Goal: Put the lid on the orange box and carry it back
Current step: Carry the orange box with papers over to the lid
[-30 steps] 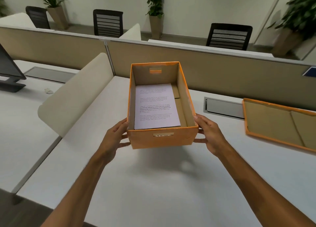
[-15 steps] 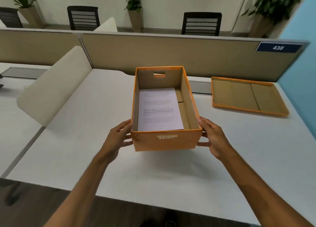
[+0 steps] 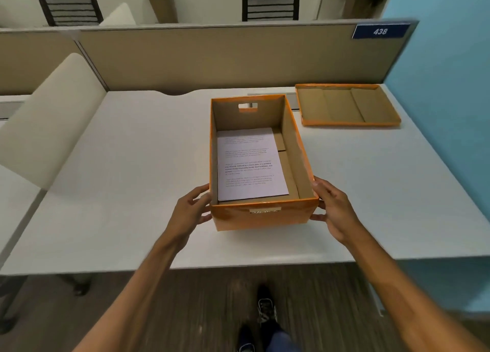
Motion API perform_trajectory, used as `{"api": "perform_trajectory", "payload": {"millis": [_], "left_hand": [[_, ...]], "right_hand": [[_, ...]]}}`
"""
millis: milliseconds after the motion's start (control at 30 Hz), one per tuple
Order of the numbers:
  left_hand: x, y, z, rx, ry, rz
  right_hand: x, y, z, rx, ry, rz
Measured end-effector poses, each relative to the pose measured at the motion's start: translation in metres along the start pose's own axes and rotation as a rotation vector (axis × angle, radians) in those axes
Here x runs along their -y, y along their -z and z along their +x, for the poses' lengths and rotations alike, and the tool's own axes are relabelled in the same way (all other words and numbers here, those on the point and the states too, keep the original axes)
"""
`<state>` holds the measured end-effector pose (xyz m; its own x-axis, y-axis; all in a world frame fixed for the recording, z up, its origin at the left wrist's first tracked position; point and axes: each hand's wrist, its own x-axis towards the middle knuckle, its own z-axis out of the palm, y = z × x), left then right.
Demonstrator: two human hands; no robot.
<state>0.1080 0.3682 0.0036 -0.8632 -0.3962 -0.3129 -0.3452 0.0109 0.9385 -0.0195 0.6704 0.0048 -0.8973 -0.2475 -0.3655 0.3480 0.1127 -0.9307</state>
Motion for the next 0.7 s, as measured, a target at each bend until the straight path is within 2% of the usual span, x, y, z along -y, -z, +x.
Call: {"api": "perform_trajectory", "payload": {"millis": [400, 700], "left_hand": [[0.024, -0.018, -0.018, 0.049, 0.024, 0.006], [0.028, -0.026, -0.025, 0.022, 0.050, 0.005]], "right_hand": [[-0.041, 0.008, -0.025, -0.070, -0.019, 0.001], [-0.048, 0.013, -0.026, -0.042, -0.016, -0.008]]}}
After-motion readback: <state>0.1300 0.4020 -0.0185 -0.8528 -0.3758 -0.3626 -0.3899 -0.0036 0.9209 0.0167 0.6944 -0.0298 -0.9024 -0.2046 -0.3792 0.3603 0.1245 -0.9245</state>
